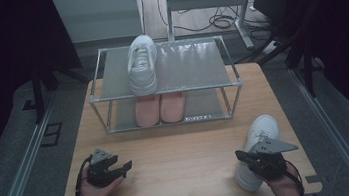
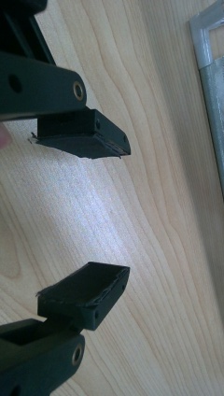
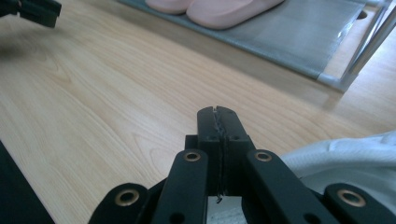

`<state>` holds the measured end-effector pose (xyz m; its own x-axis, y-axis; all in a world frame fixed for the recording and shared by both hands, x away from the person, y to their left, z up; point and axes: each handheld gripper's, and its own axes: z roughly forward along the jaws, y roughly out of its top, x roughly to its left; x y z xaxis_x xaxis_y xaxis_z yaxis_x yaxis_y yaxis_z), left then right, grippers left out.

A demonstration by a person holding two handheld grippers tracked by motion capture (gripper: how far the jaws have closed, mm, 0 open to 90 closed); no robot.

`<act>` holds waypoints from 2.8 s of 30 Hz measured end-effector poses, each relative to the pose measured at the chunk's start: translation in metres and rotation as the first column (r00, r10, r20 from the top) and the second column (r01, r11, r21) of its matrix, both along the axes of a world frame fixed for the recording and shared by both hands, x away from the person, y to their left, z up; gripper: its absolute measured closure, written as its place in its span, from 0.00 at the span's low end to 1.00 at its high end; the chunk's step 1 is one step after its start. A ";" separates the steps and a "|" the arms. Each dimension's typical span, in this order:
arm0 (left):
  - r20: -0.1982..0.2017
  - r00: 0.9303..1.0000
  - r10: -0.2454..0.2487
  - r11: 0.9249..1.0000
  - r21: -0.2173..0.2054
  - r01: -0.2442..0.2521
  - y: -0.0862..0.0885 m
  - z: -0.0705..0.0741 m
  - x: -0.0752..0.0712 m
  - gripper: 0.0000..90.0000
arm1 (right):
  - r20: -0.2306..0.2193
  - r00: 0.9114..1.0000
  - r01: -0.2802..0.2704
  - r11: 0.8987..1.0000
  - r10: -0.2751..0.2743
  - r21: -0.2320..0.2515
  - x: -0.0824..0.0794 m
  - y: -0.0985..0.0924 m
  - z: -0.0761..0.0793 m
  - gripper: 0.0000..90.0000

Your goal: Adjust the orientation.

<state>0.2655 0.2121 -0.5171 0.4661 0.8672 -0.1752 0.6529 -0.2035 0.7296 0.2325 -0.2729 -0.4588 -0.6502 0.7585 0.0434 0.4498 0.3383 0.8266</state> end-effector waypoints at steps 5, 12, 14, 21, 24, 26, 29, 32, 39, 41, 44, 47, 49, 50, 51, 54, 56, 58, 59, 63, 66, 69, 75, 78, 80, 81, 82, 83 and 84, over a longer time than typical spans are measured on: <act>-0.003 1.000 -0.005 1.000 0.003 0.005 -0.001 -0.001 0.000 0.41 | 0.000 0.999 -0.044 0.999 0.044 -0.027 -0.006 0.016 0.002 0.99; -0.001 1.000 -0.003 1.000 0.000 0.003 0.000 -0.001 0.000 0.40 | 0.039 0.999 -0.008 0.995 0.012 -0.095 -0.024 0.025 0.004 0.99; -0.003 1.000 -0.003 1.000 0.000 0.003 0.000 -0.001 0.001 0.40 | 0.037 0.999 -0.003 0.995 0.006 -0.099 -0.030 0.025 0.003 0.99; -0.006 1.000 -0.007 1.000 0.002 0.007 -0.001 -0.002 0.001 0.40 | 0.020 1.000 0.016 0.989 -0.013 -0.147 -0.036 0.025 -0.011 1.00; -0.006 1.000 -0.006 1.000 0.002 0.006 -0.001 -0.002 0.001 0.41 | 0.018 1.000 0.016 0.990 -0.013 -0.142 -0.037 0.024 -0.011 1.00; -0.011 1.000 -0.007 1.000 0.000 0.007 -0.001 -0.002 0.002 0.40 | 0.020 1.000 0.015 0.989 -0.012 -0.150 -0.039 0.021 -0.011 1.00; -0.011 1.000 -0.007 1.000 0.000 0.007 -0.001 -0.002 0.002 0.40 | 0.015 1.000 0.010 0.989 -0.008 -0.145 -0.040 0.018 -0.011 1.00; -0.010 1.000 -0.007 1.000 0.000 0.007 0.000 -0.002 0.002 0.41 | 0.011 1.000 0.016 0.989 -0.014 -0.149 -0.040 0.014 -0.010 1.00; -0.015 1.000 -0.006 1.000 -0.002 0.006 -0.001 -0.004 0.002 0.41 | -0.023 0.999 0.041 0.994 -0.044 -0.102 -0.041 -0.017 -0.010 1.00; -0.016 1.000 -0.009 1.000 0.001 0.009 -0.002 -0.004 0.002 0.40 | -0.022 0.998 0.059 0.992 -0.062 -0.110 -0.043 -0.023 -0.010 1.00; -0.019 1.000 -0.008 1.000 0.001 0.008 -0.003 -0.005 0.002 0.41 | -0.022 0.997 0.074 0.991 -0.077 -0.110 -0.045 -0.029 -0.011 1.00; -0.020 1.000 -0.009 1.000 0.001 0.009 -0.003 -0.005 0.002 0.40 | -0.027 0.994 0.100 0.990 -0.103 -0.100 -0.052 -0.043 -0.011 1.00; -0.021 1.000 -0.009 1.000 0.003 0.009 -0.003 -0.005 0.002 0.40 | -0.031 0.993 0.107 0.989 -0.110 -0.099 -0.053 -0.046 -0.011 1.00; -0.021 1.000 -0.009 1.000 0.003 0.009 -0.004 -0.005 0.002 0.40 | -0.033 0.993 0.114 0.989 -0.118 -0.097 -0.054 -0.049 -0.012 1.00; -0.020 1.000 -0.010 1.000 0.005 0.010 -0.004 -0.005 0.003 0.41 | -0.033 0.991 0.124 0.987 -0.128 -0.097 -0.055 -0.051 -0.012 1.00; -0.022 1.000 -0.009 1.000 0.003 0.009 -0.004 -0.006 0.003 0.41 | -0.037 0.988 0.146 0.985 -0.150 -0.093 -0.058 -0.060 -0.013 1.00; -0.024 1.000 -0.010 1.000 0.003 0.010 -0.004 -0.007 0.003 0.41 | -0.036 0.985 0.163 0.982 -0.167 -0.100 -0.061 -0.067 -0.014 1.00; -0.026 1.000 -0.009 1.000 0.006 0.010 -0.004 -0.007 0.003 0.41 | -0.036 0.985 0.166 0.981 -0.170 -0.100 -0.062 -0.069 -0.014 1.00; -0.026 1.000 -0.009 1.000 0.004 0.009 -0.004 -0.007 0.003 0.41 | -0.036 0.984 0.171 0.980 -0.175 -0.102 -0.063 -0.071 -0.014 1.00; -0.024 1.000 -0.005 1.000 0.000 0.005 -0.004 -0.007 0.003 0.41 | -0.024 0.978 0.203 0.974 -0.206 -0.104 -0.067 -0.081 -0.014 1.00; -0.023 1.000 -0.009 1.000 0.004 0.009 -0.004 -0.007 0.003 0.41 | -0.022 0.976 0.213 0.970 -0.217 -0.113 -0.068 -0.085 -0.014 1.00; -0.027 1.000 -0.007 1.000 0.005 0.008 -0.005 -0.007 0.003 0.40 | -0.021 0.970 0.237 0.965 -0.240 -0.112 -0.068 -0.093 -0.014 1.00; -0.026 1.000 -0.007 1.000 0.004 0.008 -0.005 -0.007 0.003 0.41 | -0.022 0.963 0.263 0.958 -0.267 -0.113 -0.069 -0.100 -0.014 1.00; -0.028 1.000 -0.008 1.000 0.005 0.009 -0.005 -0.008 0.003 0.41 | -0.024 0.964 0.261 0.960 -0.265 -0.103 -0.068 -0.103 -0.014 1.00; -0.029 1.000 -0.010 1.000 0.005 0.010 -0.005 -0.007 0.003 0.41 | -0.019 0.964 0.262 0.959 -0.266 -0.112 -0.069 -0.102 -0.015 1.00; -0.024 1.000 -0.009 1.000 0.006 0.009 -0.003 -0.007 0.003 0.41 | -0.018 0.964 0.262 0.959 -0.265 -0.113 -0.069 -0.102 -0.015 1.00; -0.024 1.000 -0.006 1.000 0.002 0.006 -0.003 -0.007 0.003 0.41 | -0.020 0.964 0.260 0.959 -0.264 -0.110 -0.069 -0.102 -0.014 1.00; -0.024 1.000 -0.006 1.000 0.002 0.006 -0.003 -0.007 0.003 0.40 | -0.020 0.964 0.260 0.959 -0.264 -0.110 -0.069 -0.102 -0.014 1.00; -0.023 1.000 -0.006 1.000 0.006 0.006 -0.002 -0.006 0.003 0.40 | -0.021 0.965 0.259 0.960 -0.263 -0.110 -0.069 -0.103 -0.014 1.00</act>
<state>0.2686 0.2100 -0.5235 0.4671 0.8655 -0.1810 0.6684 -0.2116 0.7131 0.1638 -0.3757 -0.4731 -0.4286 0.9031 -0.0263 0.5619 0.2893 0.7749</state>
